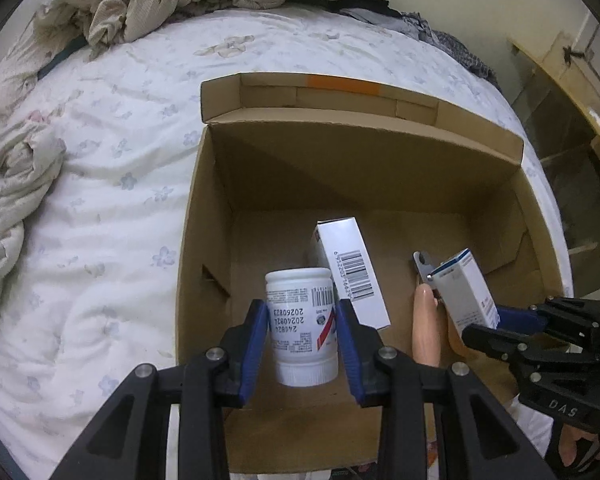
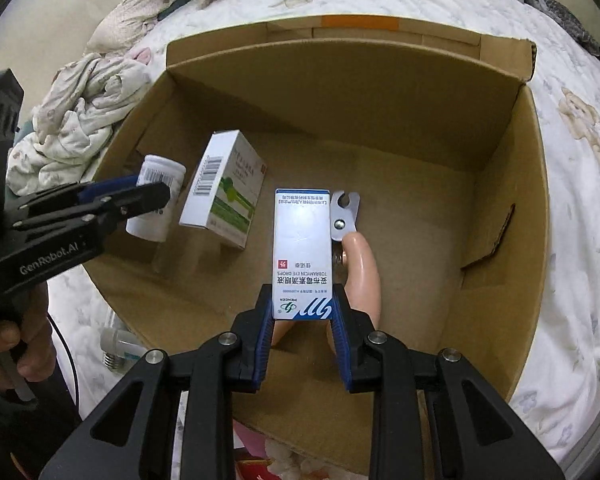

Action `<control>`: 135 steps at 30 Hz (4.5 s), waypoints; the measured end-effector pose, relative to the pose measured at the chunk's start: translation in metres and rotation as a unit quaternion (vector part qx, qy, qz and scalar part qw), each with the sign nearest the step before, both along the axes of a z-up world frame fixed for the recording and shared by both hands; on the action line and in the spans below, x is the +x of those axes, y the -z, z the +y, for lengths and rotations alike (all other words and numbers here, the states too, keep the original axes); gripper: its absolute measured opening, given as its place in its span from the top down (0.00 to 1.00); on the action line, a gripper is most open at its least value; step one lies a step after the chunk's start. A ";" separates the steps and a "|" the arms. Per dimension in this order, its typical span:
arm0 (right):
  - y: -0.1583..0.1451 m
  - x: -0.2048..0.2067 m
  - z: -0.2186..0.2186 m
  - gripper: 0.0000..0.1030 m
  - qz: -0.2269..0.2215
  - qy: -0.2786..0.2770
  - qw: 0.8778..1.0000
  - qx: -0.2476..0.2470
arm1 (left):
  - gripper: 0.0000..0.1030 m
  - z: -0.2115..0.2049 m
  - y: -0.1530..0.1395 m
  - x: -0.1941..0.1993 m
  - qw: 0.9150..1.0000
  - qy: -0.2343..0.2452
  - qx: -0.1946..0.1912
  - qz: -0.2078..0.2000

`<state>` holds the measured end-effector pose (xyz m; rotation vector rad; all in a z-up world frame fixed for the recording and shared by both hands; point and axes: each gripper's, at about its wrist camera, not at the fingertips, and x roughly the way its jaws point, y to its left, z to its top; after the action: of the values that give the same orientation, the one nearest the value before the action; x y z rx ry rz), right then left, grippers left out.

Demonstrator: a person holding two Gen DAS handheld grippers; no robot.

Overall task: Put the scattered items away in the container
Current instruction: 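Lower both held items into the cardboard box and open both tools, then move the right tool back over the remaining items, then grasp the plastic bag with the right tool while the left grasps a pill bottle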

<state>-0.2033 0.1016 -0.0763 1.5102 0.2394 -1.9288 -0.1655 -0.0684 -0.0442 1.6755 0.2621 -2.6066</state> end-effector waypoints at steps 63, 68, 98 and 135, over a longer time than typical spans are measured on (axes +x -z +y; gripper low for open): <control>-0.025 0.097 0.157 0.46 -0.091 0.152 0.979 -0.100 | 0.39 0.040 -0.019 0.146 0.994 0.045 0.086 -0.042; -0.005 0.092 0.159 0.46 -0.133 0.169 0.972 -0.098 | 0.39 0.035 -0.011 0.146 0.993 0.033 0.098 -0.058; -0.057 0.124 0.097 0.85 -0.016 -0.013 0.997 -0.079 | 0.38 0.066 0.024 0.149 0.983 0.103 0.074 -0.131; -0.041 0.092 0.126 0.06 -0.078 0.123 0.987 -0.064 | 0.24 0.085 0.011 0.162 0.984 0.135 0.046 -0.102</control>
<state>-0.1112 0.2273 -0.0351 1.6559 -0.1444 -1.9578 -0.0033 0.0167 -0.0553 2.1300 0.1599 -2.6059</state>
